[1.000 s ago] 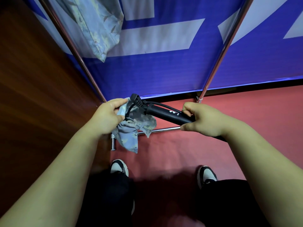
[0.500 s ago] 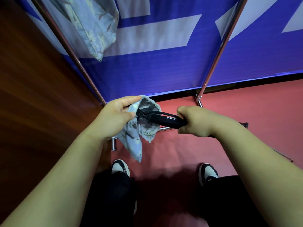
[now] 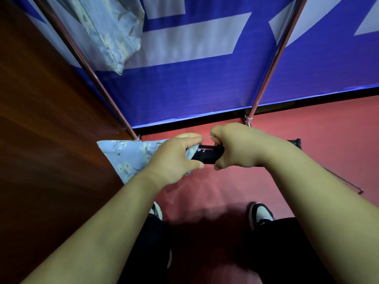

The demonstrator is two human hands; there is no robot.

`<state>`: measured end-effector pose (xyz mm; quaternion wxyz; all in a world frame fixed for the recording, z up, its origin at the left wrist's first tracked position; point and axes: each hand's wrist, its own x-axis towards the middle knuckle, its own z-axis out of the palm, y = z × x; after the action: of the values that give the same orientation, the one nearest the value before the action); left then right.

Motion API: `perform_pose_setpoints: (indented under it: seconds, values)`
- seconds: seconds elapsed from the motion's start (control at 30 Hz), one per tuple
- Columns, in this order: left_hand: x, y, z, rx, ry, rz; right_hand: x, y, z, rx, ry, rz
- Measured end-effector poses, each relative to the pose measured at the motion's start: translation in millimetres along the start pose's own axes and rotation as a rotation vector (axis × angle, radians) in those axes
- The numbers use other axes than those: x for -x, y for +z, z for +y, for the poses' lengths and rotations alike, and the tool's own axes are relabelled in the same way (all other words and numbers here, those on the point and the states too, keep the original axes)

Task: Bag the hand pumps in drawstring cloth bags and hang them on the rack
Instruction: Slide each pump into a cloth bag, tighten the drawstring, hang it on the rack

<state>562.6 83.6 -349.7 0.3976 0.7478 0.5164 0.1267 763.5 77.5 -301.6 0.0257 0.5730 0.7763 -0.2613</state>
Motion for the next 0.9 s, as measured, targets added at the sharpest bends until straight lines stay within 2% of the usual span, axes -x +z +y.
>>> perform_pose_setpoints:
  seconds: [0.3,0.43,0.53,0.6,0.8,0.9]
  values:
    - [0.0,2.9,0.0,-0.155,0.013,-0.077,2.9,1.1,-6.0,0.058,-0.019,-0.005]
    - [0.7,-8.0,-11.5,-0.122,-0.087,-0.115,5.1,-1.9,-1.5,0.205,0.052,0.140]
    - [-2.2,-17.8,-29.2,-0.153,-0.110,-0.025,11.5,-13.4,9.3,0.390,0.170,0.276]
    - [-4.7,-22.2,-34.8,-0.133,-0.131,0.002,12.4,-16.5,15.4,0.327,0.206,0.307]
    - [-6.8,-19.8,-40.2,-0.119,-0.125,0.000,2.1,-8.9,40.6,-0.225,0.125,0.377]
    - [-8.2,-13.8,-35.6,-0.057,-0.124,0.041,1.1,-6.3,37.5,-0.329,0.040,0.380]
